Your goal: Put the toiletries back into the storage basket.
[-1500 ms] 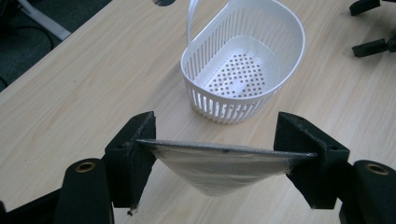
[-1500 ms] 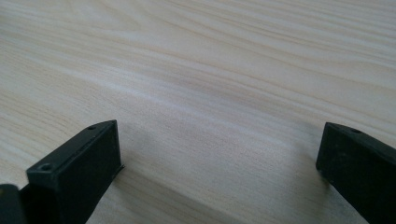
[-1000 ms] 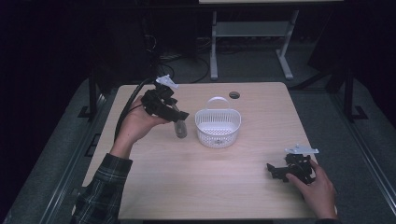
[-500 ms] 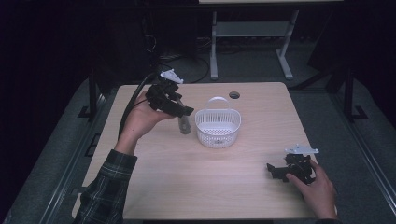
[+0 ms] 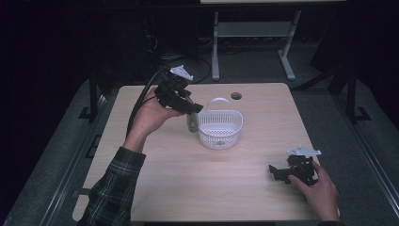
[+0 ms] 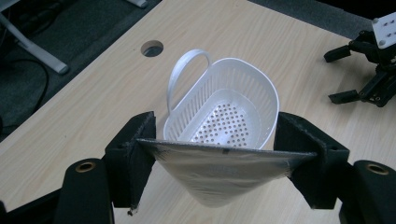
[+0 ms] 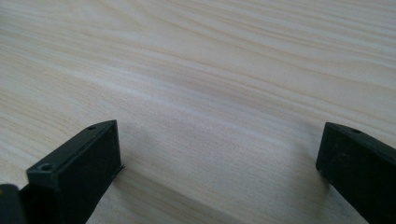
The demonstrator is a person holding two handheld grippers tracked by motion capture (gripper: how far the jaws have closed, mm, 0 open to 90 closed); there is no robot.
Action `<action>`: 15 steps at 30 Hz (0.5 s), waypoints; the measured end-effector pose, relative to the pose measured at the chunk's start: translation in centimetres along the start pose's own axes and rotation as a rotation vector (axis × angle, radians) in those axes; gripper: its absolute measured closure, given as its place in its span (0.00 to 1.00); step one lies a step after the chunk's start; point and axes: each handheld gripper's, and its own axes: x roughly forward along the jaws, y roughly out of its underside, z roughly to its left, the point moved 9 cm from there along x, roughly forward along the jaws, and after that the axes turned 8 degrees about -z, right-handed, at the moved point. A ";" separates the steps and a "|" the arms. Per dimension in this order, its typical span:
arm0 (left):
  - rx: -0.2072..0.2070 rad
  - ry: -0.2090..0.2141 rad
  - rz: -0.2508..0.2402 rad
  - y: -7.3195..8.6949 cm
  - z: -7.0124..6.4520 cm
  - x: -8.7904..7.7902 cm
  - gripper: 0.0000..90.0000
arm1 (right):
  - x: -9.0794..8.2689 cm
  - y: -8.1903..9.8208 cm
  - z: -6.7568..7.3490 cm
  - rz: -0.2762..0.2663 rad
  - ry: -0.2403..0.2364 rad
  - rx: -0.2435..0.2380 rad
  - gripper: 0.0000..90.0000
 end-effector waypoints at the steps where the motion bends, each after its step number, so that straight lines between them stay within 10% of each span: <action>1: 0.004 0.001 0.000 -0.1 0.0 0.1 0.33 | 0.0 0.0 0.0 0.001 0.000 0.000 0.00; 15: 0.018 0.025 -0.020 -1.7 -1.0 1.8 0.33 | 0.0 0.0 0.0 0.001 0.000 0.000 0.00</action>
